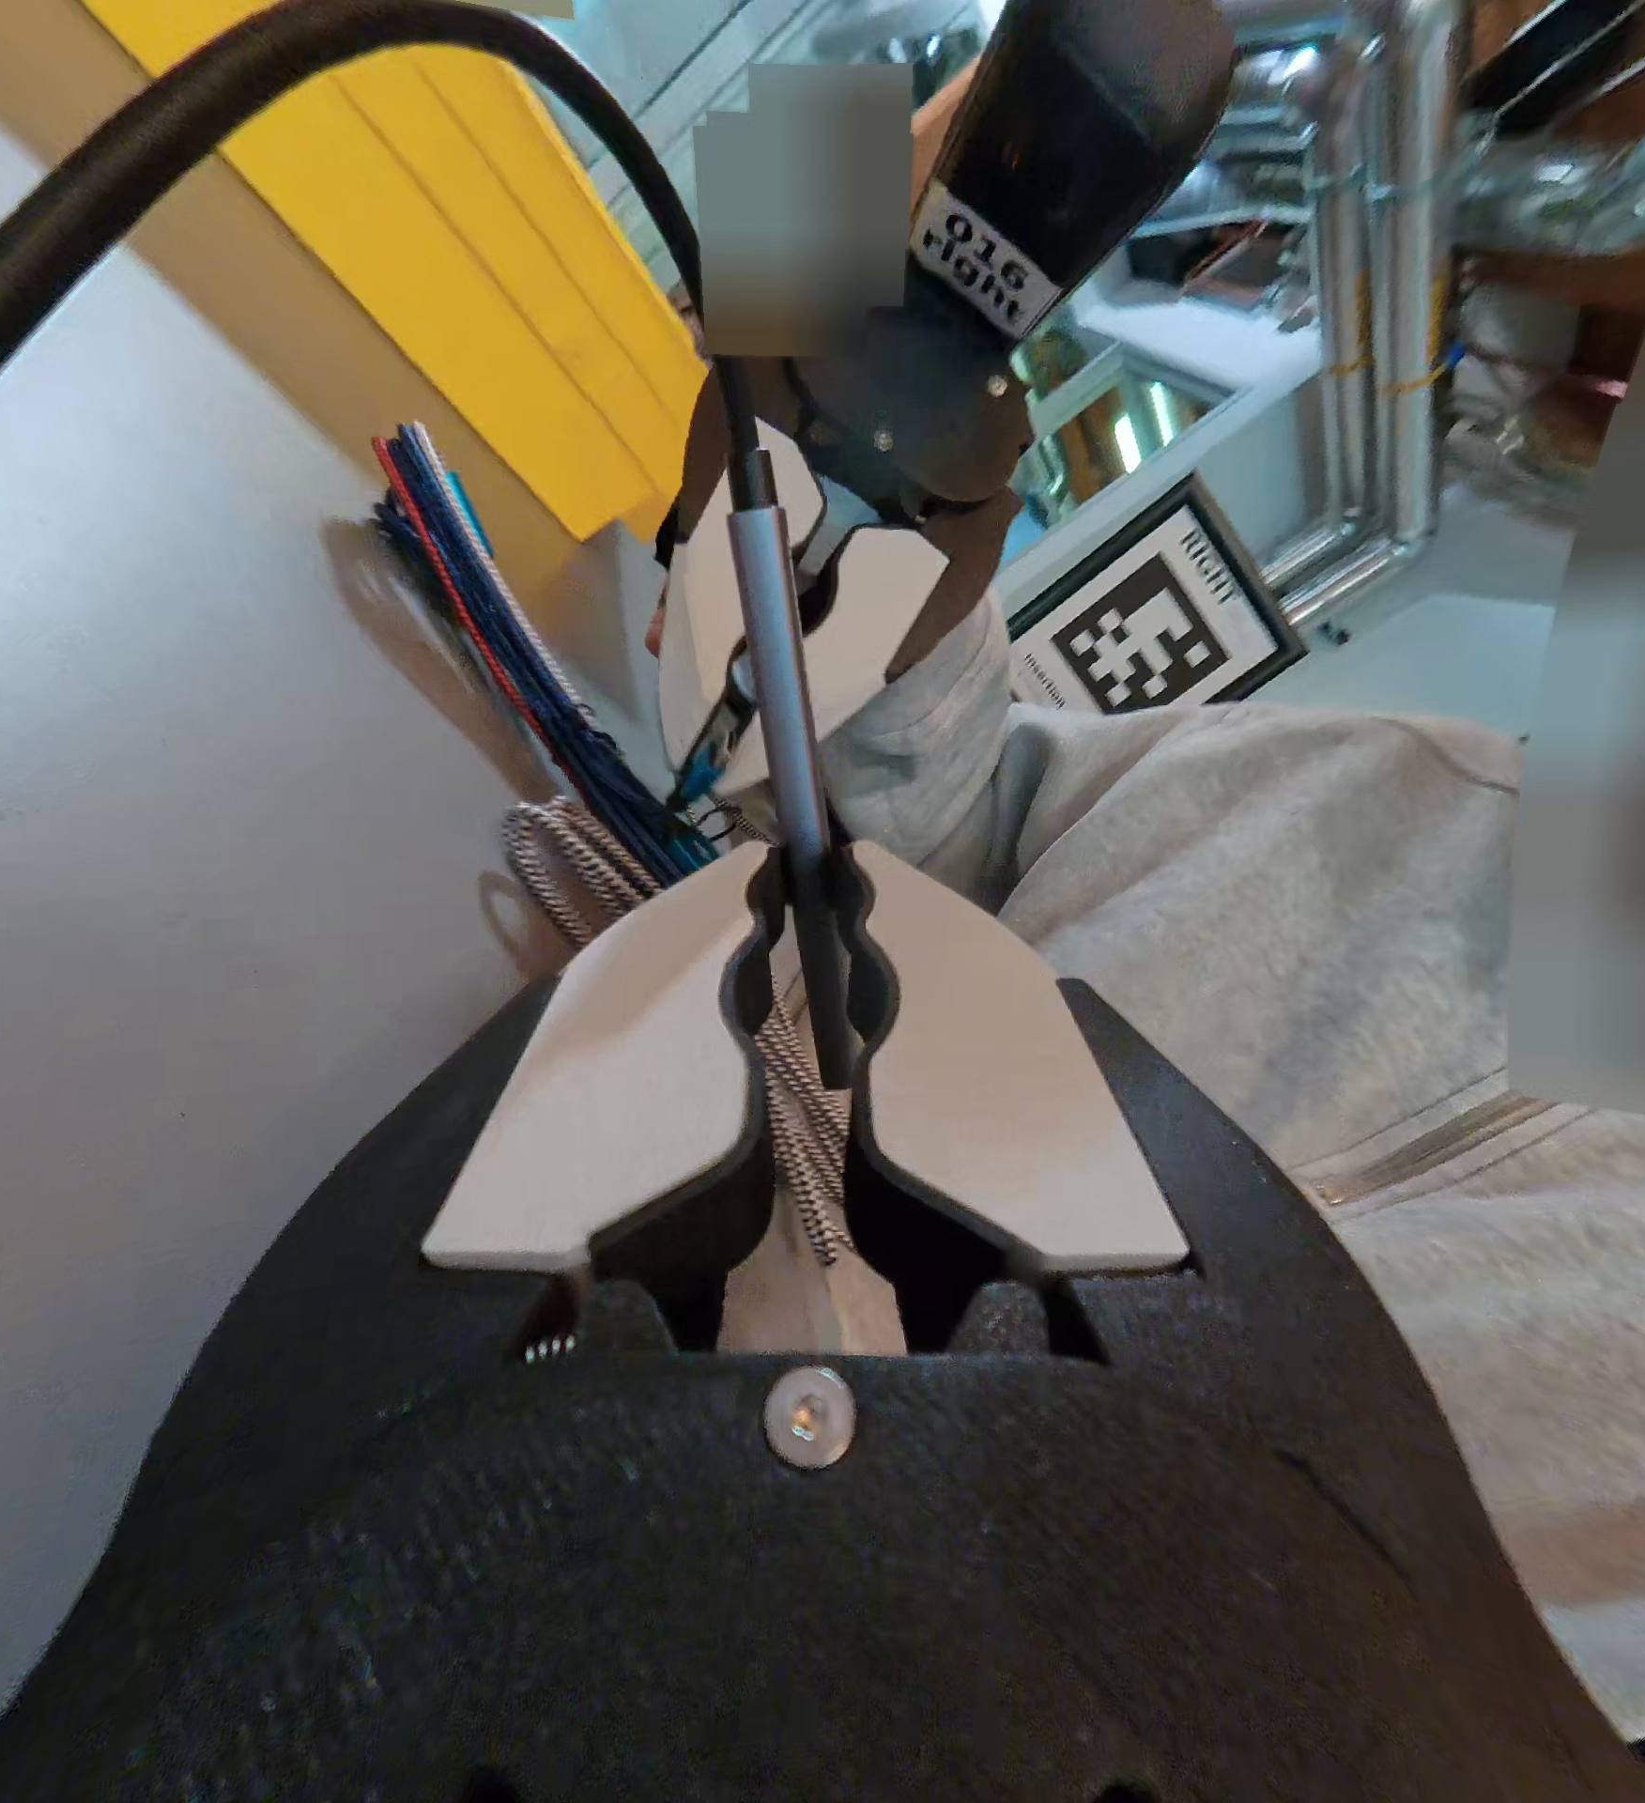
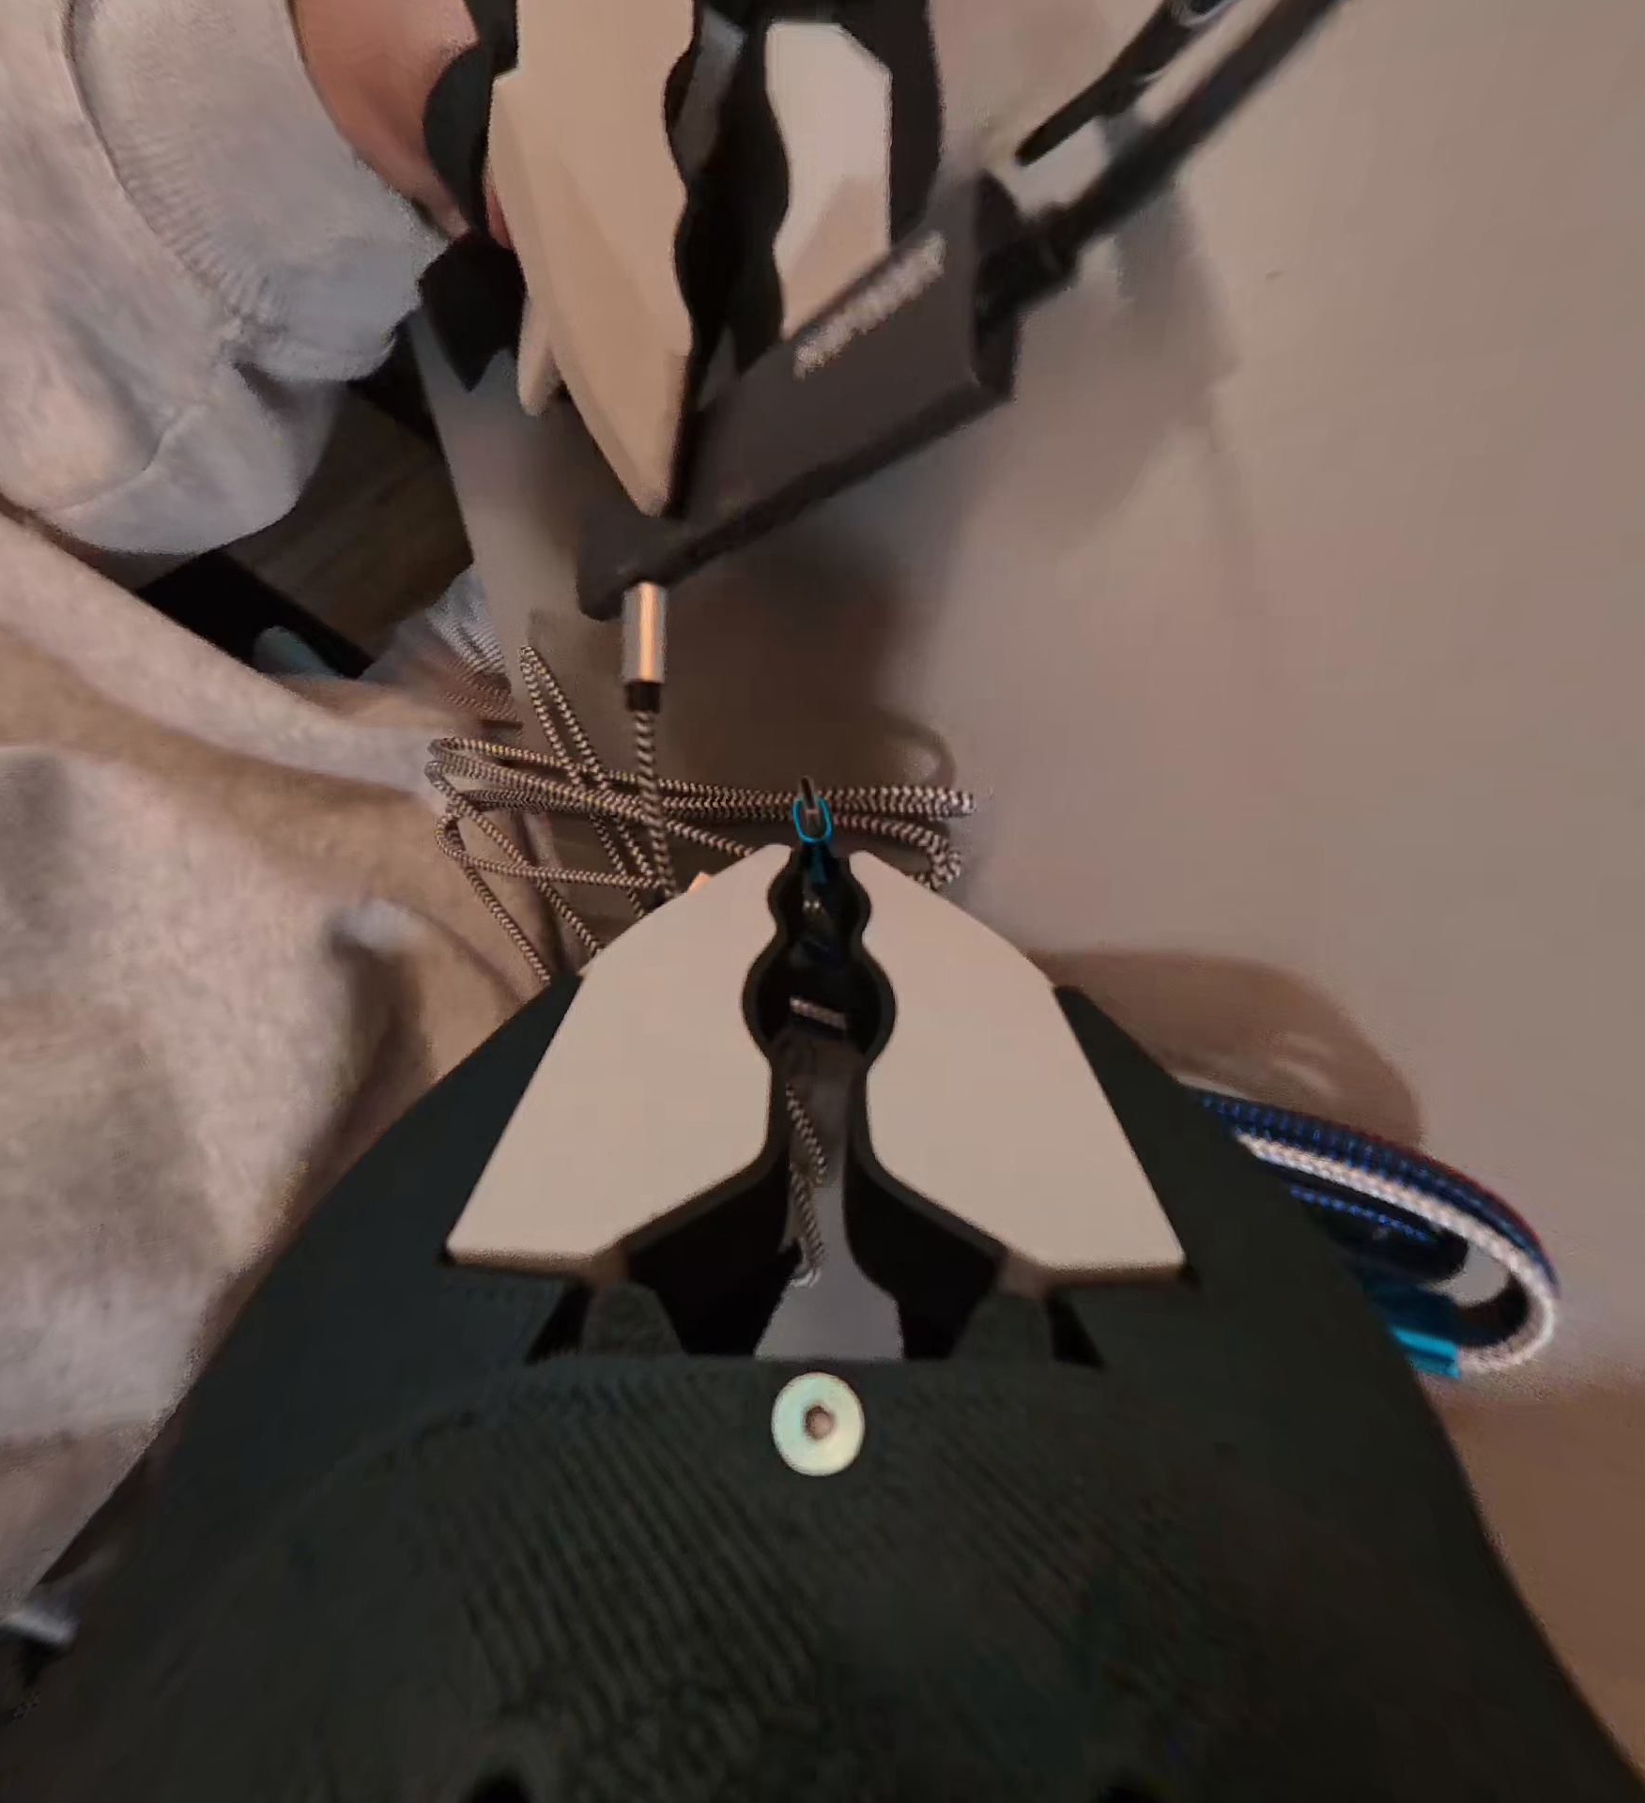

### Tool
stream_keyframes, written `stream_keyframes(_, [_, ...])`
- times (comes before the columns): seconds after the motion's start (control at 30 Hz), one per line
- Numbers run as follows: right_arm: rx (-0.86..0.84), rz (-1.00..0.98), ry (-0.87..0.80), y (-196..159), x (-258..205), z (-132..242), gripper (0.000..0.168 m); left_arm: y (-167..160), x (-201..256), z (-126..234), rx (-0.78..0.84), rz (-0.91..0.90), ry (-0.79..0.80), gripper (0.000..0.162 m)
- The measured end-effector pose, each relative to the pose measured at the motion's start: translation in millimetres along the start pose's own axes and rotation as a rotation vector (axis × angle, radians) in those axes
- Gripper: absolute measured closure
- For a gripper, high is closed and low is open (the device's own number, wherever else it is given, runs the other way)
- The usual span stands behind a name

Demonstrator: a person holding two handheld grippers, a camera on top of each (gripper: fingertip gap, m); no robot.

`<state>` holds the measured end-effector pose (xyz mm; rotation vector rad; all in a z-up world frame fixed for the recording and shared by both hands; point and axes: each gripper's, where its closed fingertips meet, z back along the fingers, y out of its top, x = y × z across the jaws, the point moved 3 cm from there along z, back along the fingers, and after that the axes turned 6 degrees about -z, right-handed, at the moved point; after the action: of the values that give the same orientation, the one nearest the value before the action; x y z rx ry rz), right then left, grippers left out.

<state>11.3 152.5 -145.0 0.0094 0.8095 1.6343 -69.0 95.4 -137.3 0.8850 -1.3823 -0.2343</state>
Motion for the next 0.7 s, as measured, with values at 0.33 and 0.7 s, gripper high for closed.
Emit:
stream_keyframes(0.33, [-0.125,-0.032,0.179,1,-14,-23,0.163,-14,-8,-14,-0.145,-0.013,0.100,0.154])
stream_keyframes(0.7, [-0.158,-0.020,0.184,5,-7,-33,0.162,-18,-11,-18,-0.197,-0.029,0.140,0.154])
